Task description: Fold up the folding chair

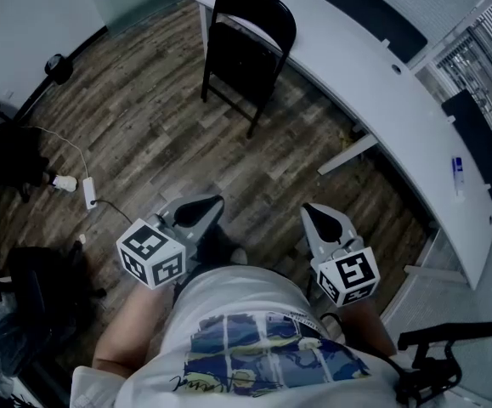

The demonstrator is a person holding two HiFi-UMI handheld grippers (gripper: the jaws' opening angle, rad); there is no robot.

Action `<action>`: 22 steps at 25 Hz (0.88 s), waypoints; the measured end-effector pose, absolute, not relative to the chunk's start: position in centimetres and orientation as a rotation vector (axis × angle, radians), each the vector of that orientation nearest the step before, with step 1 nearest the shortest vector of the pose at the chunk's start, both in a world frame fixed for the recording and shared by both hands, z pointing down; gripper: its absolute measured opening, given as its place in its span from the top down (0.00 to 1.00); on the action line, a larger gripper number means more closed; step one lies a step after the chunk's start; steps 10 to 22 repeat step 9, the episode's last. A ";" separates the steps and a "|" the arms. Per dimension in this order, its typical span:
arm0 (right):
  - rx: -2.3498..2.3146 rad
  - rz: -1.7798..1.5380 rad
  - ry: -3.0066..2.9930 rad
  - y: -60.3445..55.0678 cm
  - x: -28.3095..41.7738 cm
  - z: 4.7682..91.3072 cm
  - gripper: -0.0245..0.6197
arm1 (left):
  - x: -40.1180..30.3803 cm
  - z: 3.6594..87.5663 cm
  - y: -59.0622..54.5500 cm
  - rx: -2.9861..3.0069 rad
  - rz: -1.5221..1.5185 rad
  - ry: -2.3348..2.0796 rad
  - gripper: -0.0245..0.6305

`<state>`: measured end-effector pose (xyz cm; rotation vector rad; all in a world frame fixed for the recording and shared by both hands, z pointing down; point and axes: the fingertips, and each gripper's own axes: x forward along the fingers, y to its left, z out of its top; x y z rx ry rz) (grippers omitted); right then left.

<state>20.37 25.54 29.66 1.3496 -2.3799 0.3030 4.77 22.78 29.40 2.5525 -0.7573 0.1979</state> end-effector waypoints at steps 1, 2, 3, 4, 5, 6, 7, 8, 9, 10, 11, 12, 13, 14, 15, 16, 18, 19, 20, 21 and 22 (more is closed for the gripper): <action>1.354 0.300 -2.377 25.8 20.6 29.6 0.96 | 5.0 29.4 23.0 2.555 0.198 -0.752 0.96; 1.361 0.299 -2.374 26.0 20.9 29.6 0.96 | 5.2 29.4 23.2 2.558 0.201 -0.745 0.96; 1.368 0.300 -2.372 26.2 21.0 29.6 0.96 | 5.4 29.5 23.3 2.559 0.207 -0.738 0.96; 1.374 0.301 -2.370 26.4 21.1 29.5 0.96 | 5.5 29.5 23.4 2.560 0.211 -0.732 0.96; 1.376 0.300 -2.367 26.5 21.3 29.4 0.96 | 5.7 29.4 23.4 2.559 0.211 -0.728 0.96; 1.373 0.296 -2.365 26.5 21.4 29.3 0.96 | 5.8 29.4 23.5 2.557 0.207 -0.727 0.96; 1.367 0.290 -2.363 26.5 21.4 29.1 0.96 | 5.9 29.3 23.6 2.555 0.200 -0.728 0.96; 1.358 0.283 -2.362 26.5 21.4 29.0 0.96 | 6.0 29.2 23.7 2.552 0.192 -0.730 0.96; 1.347 0.276 -2.362 26.5 21.4 28.9 0.96 | 6.1 29.1 23.8 2.549 0.183 -0.733 0.96; 1.347 0.276 -2.362 26.5 21.4 28.9 0.96 | 6.1 29.1 23.8 2.549 0.183 -0.733 0.96; 1.347 0.276 -2.362 26.5 21.4 28.9 0.96 | 6.1 29.1 23.8 2.549 0.183 -0.733 0.96; 1.347 0.276 -2.362 26.5 21.4 28.9 0.96 | 6.1 29.1 23.8 2.549 0.183 -0.733 0.96; 1.347 0.276 -2.362 26.5 21.4 28.9 0.96 | 6.1 29.1 23.8 2.549 0.183 -0.733 0.96; 1.347 0.276 -2.362 26.5 21.4 28.9 0.96 | 6.1 29.1 23.8 2.549 0.183 -0.733 0.96; 1.347 0.276 -2.362 26.5 21.4 28.9 0.96 | 6.1 29.1 23.8 2.549 0.183 -0.733 0.96; 1.347 0.276 -2.362 26.5 21.4 28.9 0.96 | 6.1 29.1 23.8 2.549 0.183 -0.733 0.96; 1.347 0.276 -2.362 26.5 21.4 28.9 0.96 | 6.1 29.1 23.8 2.549 0.183 -0.733 0.96; 1.347 0.276 -2.362 26.5 21.4 28.9 0.96 | 6.1 29.1 23.8 2.549 0.183 -0.733 0.96; 1.347 0.276 -2.362 26.5 21.4 28.9 0.96 | 6.1 29.1 23.8 2.549 0.183 -0.733 0.96; 1.347 0.276 -2.362 26.5 21.4 28.9 0.96 | 6.1 29.1 23.8 2.549 0.183 -0.733 0.96; 1.347 0.276 -2.362 26.5 21.4 28.9 0.96 | 6.1 29.1 23.8 2.549 0.183 -0.733 0.96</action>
